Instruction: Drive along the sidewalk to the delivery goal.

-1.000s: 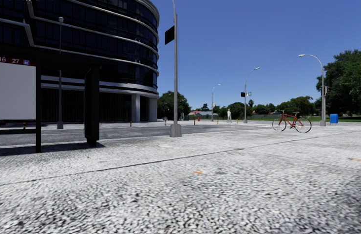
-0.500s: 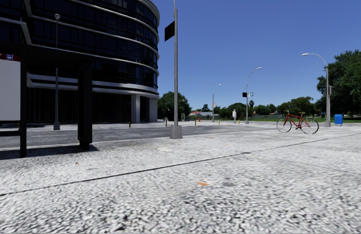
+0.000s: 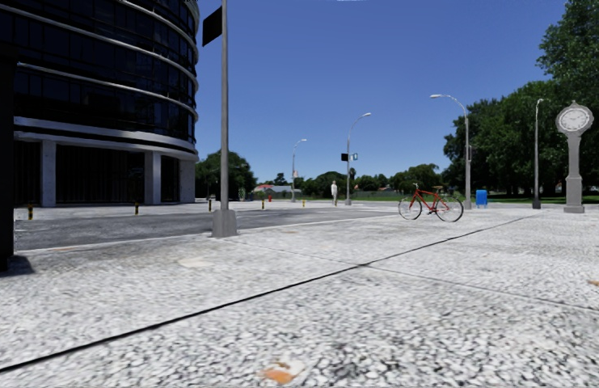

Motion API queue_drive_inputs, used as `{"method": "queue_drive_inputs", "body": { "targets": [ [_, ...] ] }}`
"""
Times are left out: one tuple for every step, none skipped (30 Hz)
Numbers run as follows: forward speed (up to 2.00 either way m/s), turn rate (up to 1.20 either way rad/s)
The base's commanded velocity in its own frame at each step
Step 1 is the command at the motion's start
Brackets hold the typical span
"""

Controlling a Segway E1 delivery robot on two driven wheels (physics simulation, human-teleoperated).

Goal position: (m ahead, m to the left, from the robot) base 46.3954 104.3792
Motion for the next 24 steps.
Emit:
{"method": "queue_drive_inputs", "body": {
  "targets": [
    [2.0, -0.68],
    [2.0, -0.68],
    [2.0, -0.68],
    [2.0, -0.68],
    [2.0, -0.68],
    [2.0, -0.68],
    [2.0, -0.68],
    [2.0, -0.68],
    [2.0, -0.68],
    [2.0, -0.68],
    [2.0, -0.68],
    [2.0, -0.68],
    [2.0, -0.68],
    [2.0, -0.68],
    [2.0, -0.68],
    [2.0, -0.68],
    [2.0, -0.68],
    [2.0, -0.68],
    [2.0, -0.68],
    [2.0, -0.68],
    [2.0, -0.68],
    [2.0, -0.68],
    [2.0, -0.68],
    [2.0, -0.68]
  ]
}}
